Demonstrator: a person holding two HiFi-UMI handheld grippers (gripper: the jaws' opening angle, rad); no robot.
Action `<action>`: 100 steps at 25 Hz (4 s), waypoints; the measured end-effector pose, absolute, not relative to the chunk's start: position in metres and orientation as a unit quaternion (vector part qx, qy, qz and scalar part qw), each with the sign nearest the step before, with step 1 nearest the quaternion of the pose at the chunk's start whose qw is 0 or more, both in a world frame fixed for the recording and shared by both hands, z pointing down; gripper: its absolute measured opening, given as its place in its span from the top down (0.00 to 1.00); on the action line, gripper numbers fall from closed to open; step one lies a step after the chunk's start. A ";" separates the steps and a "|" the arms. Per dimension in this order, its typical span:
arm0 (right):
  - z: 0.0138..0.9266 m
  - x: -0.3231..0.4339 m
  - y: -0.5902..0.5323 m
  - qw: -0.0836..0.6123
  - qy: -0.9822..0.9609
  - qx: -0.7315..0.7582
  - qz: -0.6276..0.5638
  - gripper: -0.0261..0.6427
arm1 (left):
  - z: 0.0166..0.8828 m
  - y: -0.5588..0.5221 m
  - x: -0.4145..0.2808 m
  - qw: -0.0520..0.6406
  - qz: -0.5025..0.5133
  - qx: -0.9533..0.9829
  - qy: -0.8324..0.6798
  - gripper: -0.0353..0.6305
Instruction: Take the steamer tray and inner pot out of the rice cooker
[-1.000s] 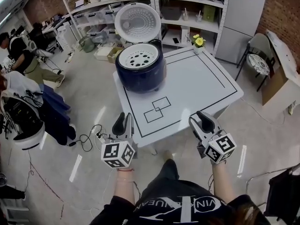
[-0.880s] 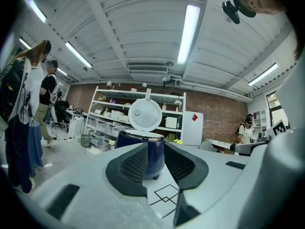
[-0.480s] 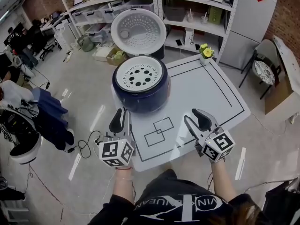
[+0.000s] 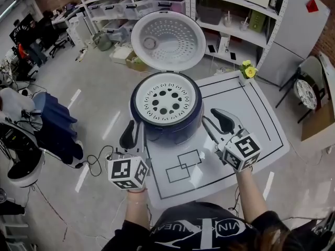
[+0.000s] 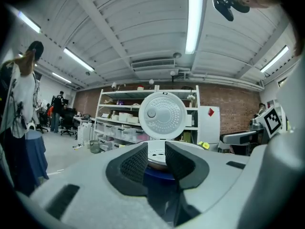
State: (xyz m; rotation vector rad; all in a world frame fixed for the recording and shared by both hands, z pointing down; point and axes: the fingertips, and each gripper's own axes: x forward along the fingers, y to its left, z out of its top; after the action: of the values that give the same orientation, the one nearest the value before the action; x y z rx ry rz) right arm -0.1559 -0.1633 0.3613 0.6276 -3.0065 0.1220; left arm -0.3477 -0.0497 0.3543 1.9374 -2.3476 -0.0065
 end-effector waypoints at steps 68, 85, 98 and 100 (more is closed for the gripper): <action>0.293 -0.190 -0.280 0.001 -0.979 0.201 -0.041 0.89 | 0.326 -0.133 -0.311 0.131 -0.028 0.654 -0.745 0.82; 0.327 0.010 -0.338 0.002 -0.935 0.356 0.002 0.89 | 0.338 -0.234 -0.153 0.145 -0.021 0.763 -0.630 0.83; 0.403 0.080 -0.369 0.054 -0.918 0.388 0.056 0.89 | 0.417 -0.279 -0.092 0.222 0.016 0.761 -0.610 0.84; 0.418 0.082 -0.375 0.063 -0.918 0.386 0.067 0.89 | 0.433 -0.285 -0.090 0.234 0.022 0.755 -0.612 0.84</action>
State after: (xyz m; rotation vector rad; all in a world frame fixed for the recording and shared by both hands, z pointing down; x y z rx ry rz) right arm 0.0818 -0.3754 0.4182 1.1664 -2.7727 0.2020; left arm -0.0898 -0.2847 0.4327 2.0721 -1.6815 0.0595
